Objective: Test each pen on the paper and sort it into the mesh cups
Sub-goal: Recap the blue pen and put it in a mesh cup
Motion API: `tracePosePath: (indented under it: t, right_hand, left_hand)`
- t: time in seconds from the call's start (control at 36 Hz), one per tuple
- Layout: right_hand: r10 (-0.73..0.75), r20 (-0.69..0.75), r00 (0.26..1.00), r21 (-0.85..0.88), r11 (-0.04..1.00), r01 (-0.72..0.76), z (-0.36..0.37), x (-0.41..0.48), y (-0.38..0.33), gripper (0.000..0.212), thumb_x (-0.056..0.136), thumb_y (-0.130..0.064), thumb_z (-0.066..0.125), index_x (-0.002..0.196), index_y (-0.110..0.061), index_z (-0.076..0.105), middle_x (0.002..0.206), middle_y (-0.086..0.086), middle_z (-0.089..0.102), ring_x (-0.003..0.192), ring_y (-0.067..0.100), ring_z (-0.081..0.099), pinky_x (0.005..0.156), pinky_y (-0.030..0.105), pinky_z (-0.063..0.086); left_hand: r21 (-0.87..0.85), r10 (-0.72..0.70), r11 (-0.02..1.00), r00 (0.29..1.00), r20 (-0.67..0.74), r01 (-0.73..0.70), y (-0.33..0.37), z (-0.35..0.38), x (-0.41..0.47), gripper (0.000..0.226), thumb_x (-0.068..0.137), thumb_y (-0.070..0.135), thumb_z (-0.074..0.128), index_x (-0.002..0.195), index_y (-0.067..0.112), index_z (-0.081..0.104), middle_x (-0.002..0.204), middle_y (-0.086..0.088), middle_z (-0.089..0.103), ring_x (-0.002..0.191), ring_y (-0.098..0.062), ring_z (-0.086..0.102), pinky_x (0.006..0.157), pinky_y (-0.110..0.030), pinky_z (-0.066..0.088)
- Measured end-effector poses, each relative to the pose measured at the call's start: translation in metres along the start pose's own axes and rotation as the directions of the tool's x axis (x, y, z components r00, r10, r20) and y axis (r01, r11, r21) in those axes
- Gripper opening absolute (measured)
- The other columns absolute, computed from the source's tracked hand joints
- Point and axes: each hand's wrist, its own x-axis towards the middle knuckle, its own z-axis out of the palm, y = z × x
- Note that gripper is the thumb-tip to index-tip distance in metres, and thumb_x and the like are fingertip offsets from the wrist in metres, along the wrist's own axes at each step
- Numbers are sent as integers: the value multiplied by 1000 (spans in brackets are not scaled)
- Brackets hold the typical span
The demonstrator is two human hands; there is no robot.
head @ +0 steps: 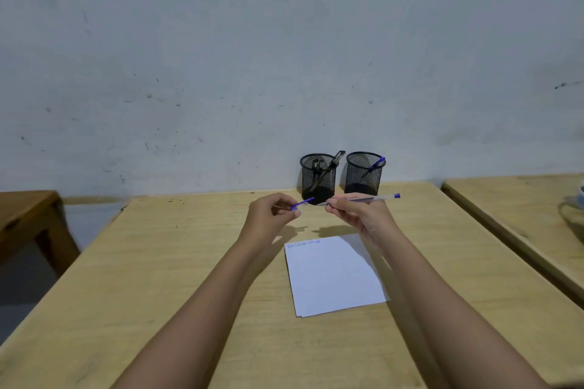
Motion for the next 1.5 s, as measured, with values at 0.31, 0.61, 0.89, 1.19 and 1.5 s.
tracePosePath:
  t: [0.31,0.61,0.89,1.19,1.5]
  right_hand:
    - [-24,23,999,3,1000,24,4,-12,-9,4,73,10,67,75,7,68,70,15,69,68,22,70,66,18,56]
    - [-15,58,998,33,999,13,15,-21,-17,4,77,7,66,78,3,67,66,6,70,62,12,68,58,11,52]
    - [-3,61,998,74,997,-1,24,-25,-19,5,78,8,64,80,3,65,63,4,69,61,11,68,59,11,53]
    - [-77,83,994,30,997,75,24,-25,-21,8,77,10,64,77,3,64,62,6,68,60,14,68,61,15,53]
    - [-97,188,977,-54,993,109,11,-25,-35,3,79,4,63,80,2,63,71,7,71,65,13,68,67,15,53]
  left_hand:
    - [7,61,998,995,77,-62,17,2,-8,13,75,6,75,84,13,70,78,-1,68,63,-4,55,65,-10,44]
    - [-262,59,965,992,114,-27,37,1,-12,18,80,5,71,97,1,70,83,-11,71,74,-11,66,73,-18,52]
    - [-398,36,917,996,77,-2,36,5,-16,14,79,2,70,91,10,72,79,-2,74,79,-13,67,83,-24,55]
    - [-378,62,925,995,74,-30,44,7,-17,14,79,-1,68,89,9,70,70,4,73,69,-6,68,72,-16,52]
    - [-226,163,963,984,69,-144,52,5,-10,16,77,0,72,87,13,73,74,8,73,74,-6,67,77,-17,52]
